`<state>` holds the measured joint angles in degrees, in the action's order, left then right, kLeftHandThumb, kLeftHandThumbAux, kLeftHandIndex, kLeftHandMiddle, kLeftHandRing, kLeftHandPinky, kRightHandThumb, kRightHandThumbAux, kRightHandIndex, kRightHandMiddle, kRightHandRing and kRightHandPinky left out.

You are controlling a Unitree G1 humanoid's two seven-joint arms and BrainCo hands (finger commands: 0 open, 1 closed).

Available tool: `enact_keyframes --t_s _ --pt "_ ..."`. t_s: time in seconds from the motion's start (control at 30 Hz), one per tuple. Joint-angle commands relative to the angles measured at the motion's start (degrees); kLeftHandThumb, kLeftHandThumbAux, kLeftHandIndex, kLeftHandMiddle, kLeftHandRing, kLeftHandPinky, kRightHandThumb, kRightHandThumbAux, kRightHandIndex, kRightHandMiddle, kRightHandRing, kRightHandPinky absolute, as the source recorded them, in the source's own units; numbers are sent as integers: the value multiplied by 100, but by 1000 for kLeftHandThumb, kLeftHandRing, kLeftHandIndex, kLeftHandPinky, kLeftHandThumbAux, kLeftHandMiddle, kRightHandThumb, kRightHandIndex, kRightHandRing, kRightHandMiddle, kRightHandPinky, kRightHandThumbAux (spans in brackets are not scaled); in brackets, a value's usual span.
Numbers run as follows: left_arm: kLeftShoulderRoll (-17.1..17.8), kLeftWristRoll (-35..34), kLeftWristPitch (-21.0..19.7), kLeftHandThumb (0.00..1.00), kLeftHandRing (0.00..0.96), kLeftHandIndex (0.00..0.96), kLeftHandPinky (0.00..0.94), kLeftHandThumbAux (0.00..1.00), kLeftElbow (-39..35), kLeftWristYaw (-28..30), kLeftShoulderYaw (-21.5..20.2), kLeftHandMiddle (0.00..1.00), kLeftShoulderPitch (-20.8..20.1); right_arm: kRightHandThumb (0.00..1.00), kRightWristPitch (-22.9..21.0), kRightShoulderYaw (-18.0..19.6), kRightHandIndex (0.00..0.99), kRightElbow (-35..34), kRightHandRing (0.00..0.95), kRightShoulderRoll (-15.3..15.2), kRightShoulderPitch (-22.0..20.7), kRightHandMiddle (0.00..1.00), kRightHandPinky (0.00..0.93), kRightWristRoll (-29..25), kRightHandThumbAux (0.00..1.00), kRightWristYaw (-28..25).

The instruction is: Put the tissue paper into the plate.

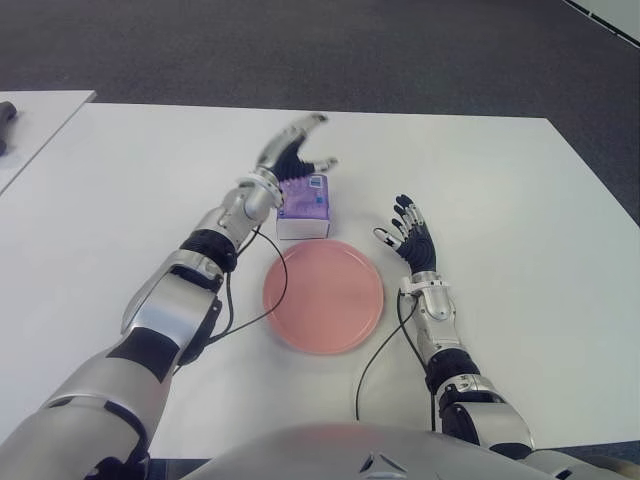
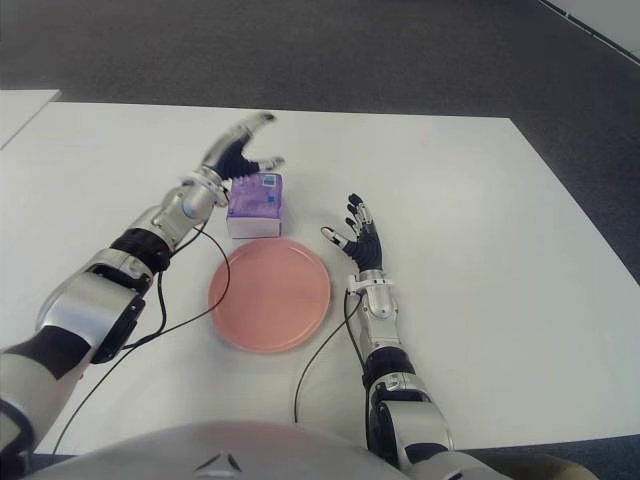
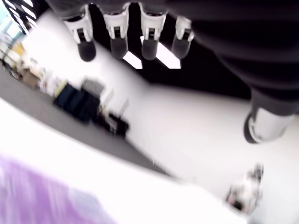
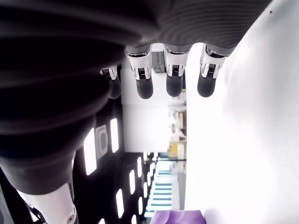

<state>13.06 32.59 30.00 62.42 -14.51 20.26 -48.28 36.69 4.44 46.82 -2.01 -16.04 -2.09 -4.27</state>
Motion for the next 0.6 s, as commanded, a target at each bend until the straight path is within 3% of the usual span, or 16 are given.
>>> enact_keyframes --t_s 0.03,0.33,0.6 --pt "45 252 128 1 0 0 0 472 345 140 331 0 13 83 -180 -21 0 214 0 69 322 0 14 38 752 24" --pt "99 386 319 0 0 0 0 448 595 285 665 0 48 78 -289 -42 3 254 0 31 315 0 32 124 787 126" --pt "89 636 193 0 0 0 0 458 830 310 1026 0 174 66 -285 -56 4 296 0 27 308 0 37 87 828 87"
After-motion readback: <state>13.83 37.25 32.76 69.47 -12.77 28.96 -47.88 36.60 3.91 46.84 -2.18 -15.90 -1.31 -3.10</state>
